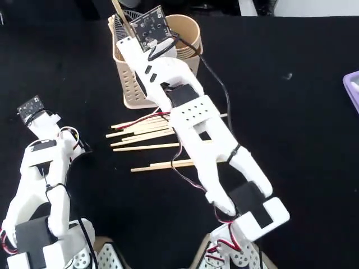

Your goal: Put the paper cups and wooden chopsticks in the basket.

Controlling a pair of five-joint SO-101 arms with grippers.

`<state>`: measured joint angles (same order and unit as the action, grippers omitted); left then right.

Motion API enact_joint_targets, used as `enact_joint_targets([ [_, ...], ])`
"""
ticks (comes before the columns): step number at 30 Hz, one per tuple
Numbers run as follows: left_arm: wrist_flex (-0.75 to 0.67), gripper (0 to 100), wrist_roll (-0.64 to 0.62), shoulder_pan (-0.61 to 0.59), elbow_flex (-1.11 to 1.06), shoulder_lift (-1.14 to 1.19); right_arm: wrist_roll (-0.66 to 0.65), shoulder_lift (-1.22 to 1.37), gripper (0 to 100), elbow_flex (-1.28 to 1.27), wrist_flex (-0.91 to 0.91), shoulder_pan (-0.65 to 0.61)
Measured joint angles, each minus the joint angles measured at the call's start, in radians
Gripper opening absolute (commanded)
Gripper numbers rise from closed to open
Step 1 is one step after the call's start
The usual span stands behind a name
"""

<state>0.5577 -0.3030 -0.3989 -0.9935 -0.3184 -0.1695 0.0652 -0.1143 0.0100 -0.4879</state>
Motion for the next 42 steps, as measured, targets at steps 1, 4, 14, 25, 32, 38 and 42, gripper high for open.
enact_joint_targets([
  [1, 0.000, 9, 0.000, 0.000, 0.000, 0.000, 0.000, 0.000, 9.1, 0.000, -0.020, 0.000],
  [4, 0.000, 9, 0.000, 0.000, 0.000, 0.000, 0.000, 0.000, 13.1, 0.000, -0.089, 0.000],
  [14, 0.000, 9, 0.000, 0.000, 0.000, 0.000, 0.002, -0.023, 8.9, 0.014, -0.195, 0.000],
  [25, 0.000, 9, 0.000, 0.000, 0.000, 0.000, 0.000, -0.423, 9.0, -0.072, -0.971, -0.037],
  [32, 0.000, 9, 0.000, 0.000, 0.000, 0.000, -0.137, -0.483, 9.0, -0.331, -1.204, -0.038],
  [38, 0.000, 9, 0.000, 0.000, 0.000, 0.000, -0.253, -0.483, 21.1, -0.583, -1.080, -0.037],
  [42, 0.000, 9, 0.000, 0.000, 0.000, 0.000, -0.322, -0.483, 29.4, -0.663, -1.045, -0.037],
])
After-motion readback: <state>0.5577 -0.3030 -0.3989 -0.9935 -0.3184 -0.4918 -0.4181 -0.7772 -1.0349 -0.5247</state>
